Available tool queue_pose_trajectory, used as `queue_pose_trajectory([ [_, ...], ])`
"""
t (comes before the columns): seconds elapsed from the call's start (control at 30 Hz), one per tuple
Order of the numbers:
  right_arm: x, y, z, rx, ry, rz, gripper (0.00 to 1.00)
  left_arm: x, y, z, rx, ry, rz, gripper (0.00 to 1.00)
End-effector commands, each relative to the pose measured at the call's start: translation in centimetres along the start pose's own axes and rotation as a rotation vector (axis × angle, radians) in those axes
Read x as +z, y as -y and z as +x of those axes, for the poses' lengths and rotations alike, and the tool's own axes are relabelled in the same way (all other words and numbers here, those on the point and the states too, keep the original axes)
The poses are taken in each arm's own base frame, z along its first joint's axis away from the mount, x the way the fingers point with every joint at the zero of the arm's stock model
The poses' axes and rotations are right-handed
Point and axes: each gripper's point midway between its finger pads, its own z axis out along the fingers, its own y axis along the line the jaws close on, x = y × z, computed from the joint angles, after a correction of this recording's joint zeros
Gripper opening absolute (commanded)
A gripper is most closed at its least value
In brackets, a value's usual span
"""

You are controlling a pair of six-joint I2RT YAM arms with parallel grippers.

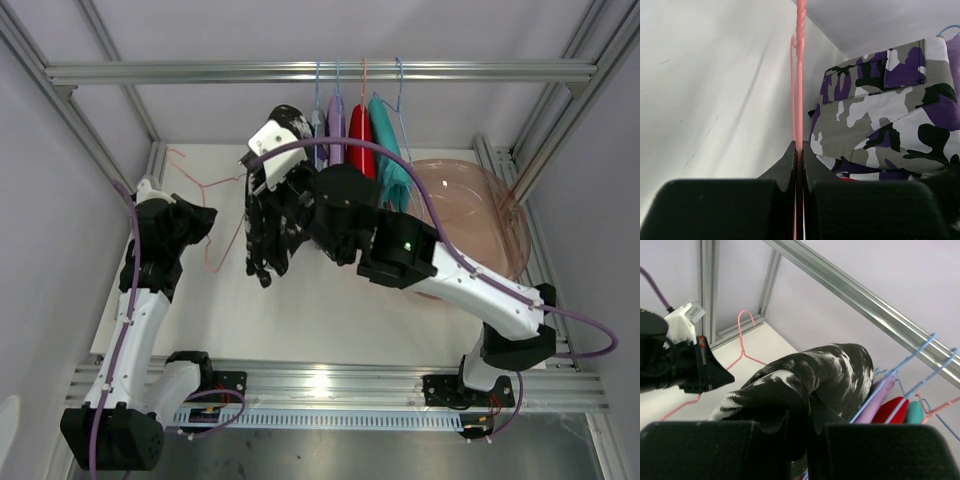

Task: Remove the trousers from the hanger
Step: Remove the trousers from the hanger, then place the trousers in the bin.

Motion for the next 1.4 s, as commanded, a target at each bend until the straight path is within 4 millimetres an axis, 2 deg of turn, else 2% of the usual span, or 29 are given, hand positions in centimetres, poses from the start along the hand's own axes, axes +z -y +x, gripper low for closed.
queue_pose_trajectory([
  [0.0,-7.0,6.2,-8.5,0.118,0.216,0.104,0.00,-0.7,1.9,-2.0,0.028,0.048,0.060,0.00],
  [0.07,-8.1,5.8,-7.9,0.108,0.198,0.090,0.00,-0.8,2.0,-2.1,0.034,0.051,0.064,0.00],
  [0.13,-10.7,6.3,-8.4,0.142,0.211,0.083,0.00,-1.0,2.1,-2.1,0.036,0.055,0.066,0.00],
  [0.17,-11.0,5.5,-7.5,0.121,0.190,0.073,0.00,-1.0,2.0,-2.2,0.038,0.057,0.066,0.00],
  [0.2,-11.7,5.5,-7.3,0.119,0.188,0.074,0.00,-0.9,2.1,-2.1,0.037,0.056,0.069,0.00],
  [0.23,-13.5,6.5,-7.8,0.163,0.201,0.106,0.00,-0.9,2.2,-2.2,0.036,0.055,0.070,0.00],
  [0.3,-14.5,6.2,-6.8,0.103,0.166,0.125,0.00,-0.8,2.3,-1.9,0.036,0.042,0.078,0.00],
  [0.33,-15.6,6.5,-7.2,0.119,0.173,0.126,0.00,-0.8,2.4,-1.9,0.035,0.039,0.083,0.01],
  [0.47,-17.7,8.1,-5.9,0.104,0.115,0.192,0.00,-0.8,2.5,-1.9,0.037,0.039,0.088,0.00],
  [0.53,-18.1,8.6,-5.3,0.106,0.109,0.222,0.00,-0.9,2.6,-2.0,0.040,0.039,0.090,0.01],
  [0.83,-21.3,14.7,-3.2,0.161,0.059,0.360,0.00,-0.8,2.9,-1.7,0.043,0.023,0.109,0.01],
  [1.07,-22.5,17.4,-3.5,0.149,0.046,0.406,0.00,-0.6,3.1,-1.5,0.045,0.012,0.119,0.00],
  [1.2,-23.1,19.8,-3.7,0.174,0.049,0.468,0.00,-0.5,3.0,-1.3,0.048,0.004,0.121,0.00],
  [1.33,-24.0,22.6,-2.8,0.171,0.036,0.563,0.00,-0.6,3.1,-1.4,0.053,0.005,0.127,0.00],
  [1.37,-24.8,24.3,-2.4,0.175,0.030,0.624,0.00,-0.5,3.1,-1.3,0.053,0.002,0.128,0.01],
])
